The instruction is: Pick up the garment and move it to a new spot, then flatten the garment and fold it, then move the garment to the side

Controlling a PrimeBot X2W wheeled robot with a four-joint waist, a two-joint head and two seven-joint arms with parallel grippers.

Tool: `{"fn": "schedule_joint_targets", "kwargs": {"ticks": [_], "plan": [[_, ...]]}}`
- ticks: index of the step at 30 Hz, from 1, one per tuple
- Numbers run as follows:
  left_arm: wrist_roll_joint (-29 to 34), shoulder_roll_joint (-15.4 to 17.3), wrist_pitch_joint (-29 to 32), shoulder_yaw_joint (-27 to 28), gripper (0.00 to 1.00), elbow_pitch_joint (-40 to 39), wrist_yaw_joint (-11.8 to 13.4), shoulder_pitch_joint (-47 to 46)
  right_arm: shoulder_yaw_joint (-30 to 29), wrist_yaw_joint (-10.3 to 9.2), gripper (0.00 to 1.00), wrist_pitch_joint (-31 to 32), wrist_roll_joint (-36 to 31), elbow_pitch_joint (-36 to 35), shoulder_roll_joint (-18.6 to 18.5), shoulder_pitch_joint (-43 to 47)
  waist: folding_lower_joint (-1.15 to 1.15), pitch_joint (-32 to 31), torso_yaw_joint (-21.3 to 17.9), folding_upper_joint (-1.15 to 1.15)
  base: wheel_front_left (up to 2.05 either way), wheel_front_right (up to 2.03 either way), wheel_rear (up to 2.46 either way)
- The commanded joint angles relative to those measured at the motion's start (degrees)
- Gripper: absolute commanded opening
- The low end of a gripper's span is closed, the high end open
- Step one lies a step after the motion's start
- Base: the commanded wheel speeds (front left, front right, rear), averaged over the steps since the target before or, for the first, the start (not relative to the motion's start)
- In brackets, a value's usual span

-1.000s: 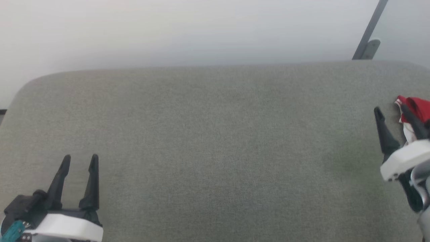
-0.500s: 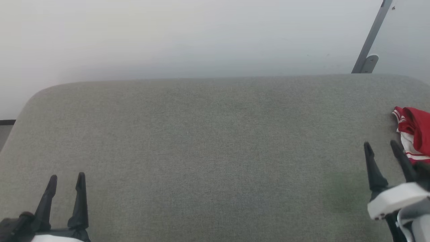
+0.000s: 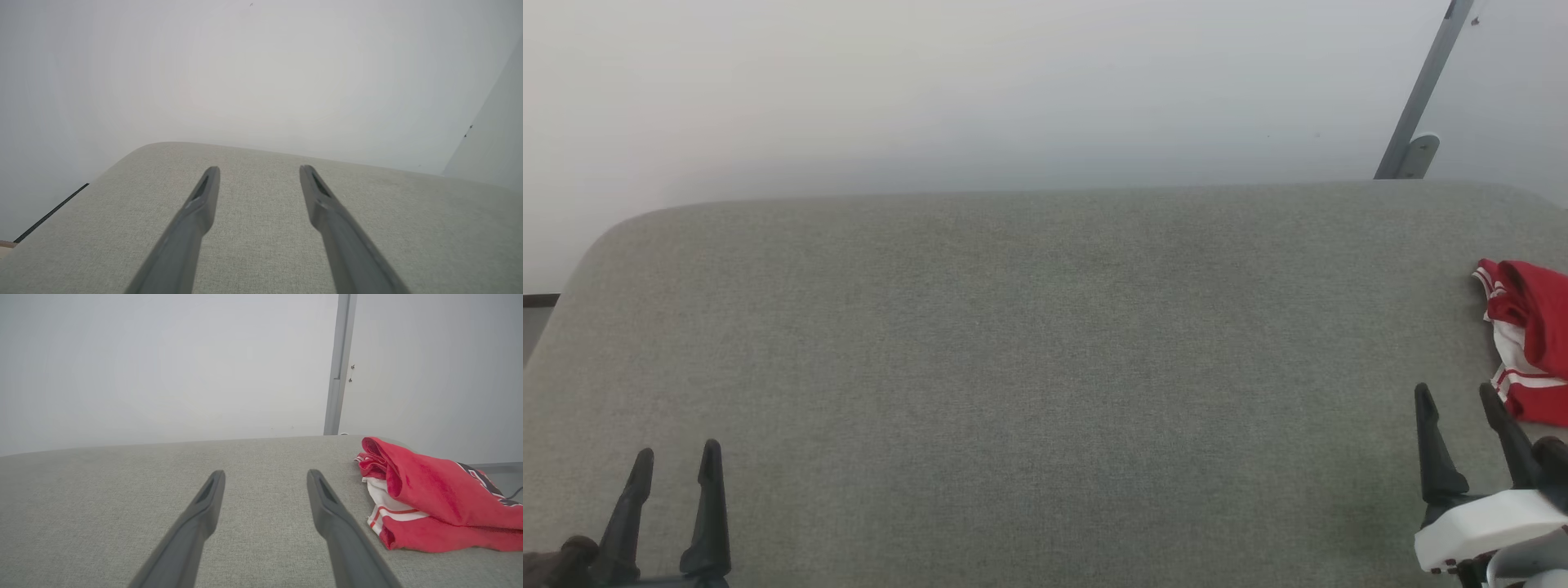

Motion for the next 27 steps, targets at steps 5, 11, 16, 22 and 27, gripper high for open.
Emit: {"fn": "schedule_joint_targets", "kwargs": {"ticks": [5,11,16,22,27], "plan": [[0.2,-0.7,0.0,0.1,1.0,0.1,-0.1,1.0,-0.3,-0.07,1.0,-0.2,0.0,-0.9,0.6,0.9,0.0,0.1,-0.3,0.0,0.0,0.0,0.0],[0.3,-0.8,0.0,-0.1,1.0,0.0,-0.1,0.9,-0.3,-0.07,1.0,-0.2,-0.2,-1.2,0.8,1.2,0.0,0.3,-0.4,0.0,0.0,0.0,0.0],[0.3,-0.7,0.0,-0.3,1.0,-0.1,-0.1,0.8,-0.5,-0.07,1.0,-0.2,-0.3,-1.4,0.9,1.3,0.0,0.5,-0.4,0.0,0.0,0.0,0.0],[0.2,-0.4,0.0,-0.8,1.0,-1.2,-0.1,0.6,-0.5,-0.07,1.0,-0.2,-0.4,-1.6,1.2,1.4,0.0,0.7,-0.4,0.0,0.0,0.0,0.0],[-0.3,-2.1,0.1,-1.3,0.0,1.1,0.0,1.0,-0.4,0.0,0.0,0.5,0.2,0.6,2.1,1.9,0.0,0.7,-0.4,0.0,0.0,0.0,0.0]]}}
